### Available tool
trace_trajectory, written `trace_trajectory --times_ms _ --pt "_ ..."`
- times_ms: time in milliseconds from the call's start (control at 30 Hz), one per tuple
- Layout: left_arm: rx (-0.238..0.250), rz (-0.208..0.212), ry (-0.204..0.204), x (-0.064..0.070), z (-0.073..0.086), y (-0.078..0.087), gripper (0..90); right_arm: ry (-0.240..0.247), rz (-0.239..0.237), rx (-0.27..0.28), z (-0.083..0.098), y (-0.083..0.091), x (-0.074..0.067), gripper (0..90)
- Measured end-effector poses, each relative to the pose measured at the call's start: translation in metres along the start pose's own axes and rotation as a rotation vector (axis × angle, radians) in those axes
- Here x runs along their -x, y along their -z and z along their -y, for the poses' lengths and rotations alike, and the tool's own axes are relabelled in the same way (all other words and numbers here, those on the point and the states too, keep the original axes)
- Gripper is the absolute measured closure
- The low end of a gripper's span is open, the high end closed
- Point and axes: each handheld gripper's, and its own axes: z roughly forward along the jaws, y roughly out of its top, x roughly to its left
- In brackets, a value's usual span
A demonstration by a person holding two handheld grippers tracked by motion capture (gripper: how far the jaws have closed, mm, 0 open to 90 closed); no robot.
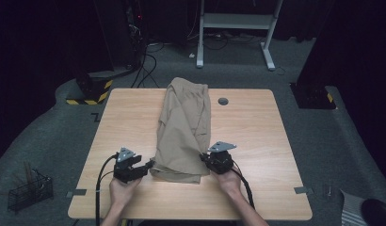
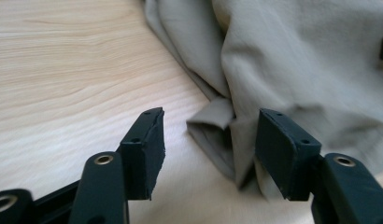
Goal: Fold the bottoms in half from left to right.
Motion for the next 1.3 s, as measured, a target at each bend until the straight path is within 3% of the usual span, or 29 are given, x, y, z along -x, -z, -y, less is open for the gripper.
trace_trajectory --times_ms 133,167,267,333,400,433,500,600,767,900,1033,1100,1167,1300 --pt "-0.073 0.004 -0.026 0.002 0.001 -0.018 58.6 0.016 0.012 -0.006 0.004 0.007 -0.001 87.8" --pt "-0.095 -0.001 -0.052 0.005 0.003 -0.020 63.6 0.021 0.018 -0.005 0.005 0.010 -0.001 87.8" --pt "-0.105 0.000 -0.085 0.009 0.008 -0.016 82.4 0.021 0.027 -0.006 0.009 0.020 0.003 87.7" --pt "-0.120 -0.012 -0.097 0.010 0.010 -0.012 88.1 0.015 0.024 -0.001 0.013 0.026 0.006 85.7" --pt "-0.095 -0.006 -0.078 0.007 0.011 -0.007 87.9 -0.002 0.016 0.024 0.014 0.032 0.010 76.5" --pt "-0.072 0.004 -0.059 0.006 0.010 -0.005 83.5 -0.018 0.014 0.048 0.014 0.035 0.011 71.9" --pt "-0.016 0.030 -0.021 0.004 0.002 -0.002 66.1 -0.056 0.013 0.090 0.011 0.040 0.016 67.5" --pt "-0.009 0.046 -0.006 0.006 -0.012 -0.011 52.3 -0.079 0.046 0.123 0.001 0.041 0.021 66.3" --pt "-0.035 0.048 0.000 0.012 -0.029 -0.041 46.9 -0.089 0.116 0.054 -0.012 0.020 0.031 68.7" --pt "-0.072 0.040 -0.019 0.015 -0.033 -0.055 53.8 -0.088 0.112 -0.012 -0.014 -0.004 0.032 69.4" --pt "-0.092 0.054 -0.033 0.016 -0.031 -0.060 73.7 -0.066 0.101 -0.057 -0.012 -0.019 0.026 74.5" --pt "-0.103 0.047 -0.061 0.015 -0.030 -0.058 83.8 -0.022 0.098 -0.101 -0.009 -0.025 0.023 82.8" --pt "-0.112 0.042 -0.085 0.016 -0.029 -0.055 88.3 0.017 0.101 -0.115 -0.004 -0.026 0.022 90.0" --pt "-0.106 0.053 -0.088 0.014 -0.023 -0.040 89.4 0.052 0.109 -0.137 0.000 -0.018 0.022 90.0"
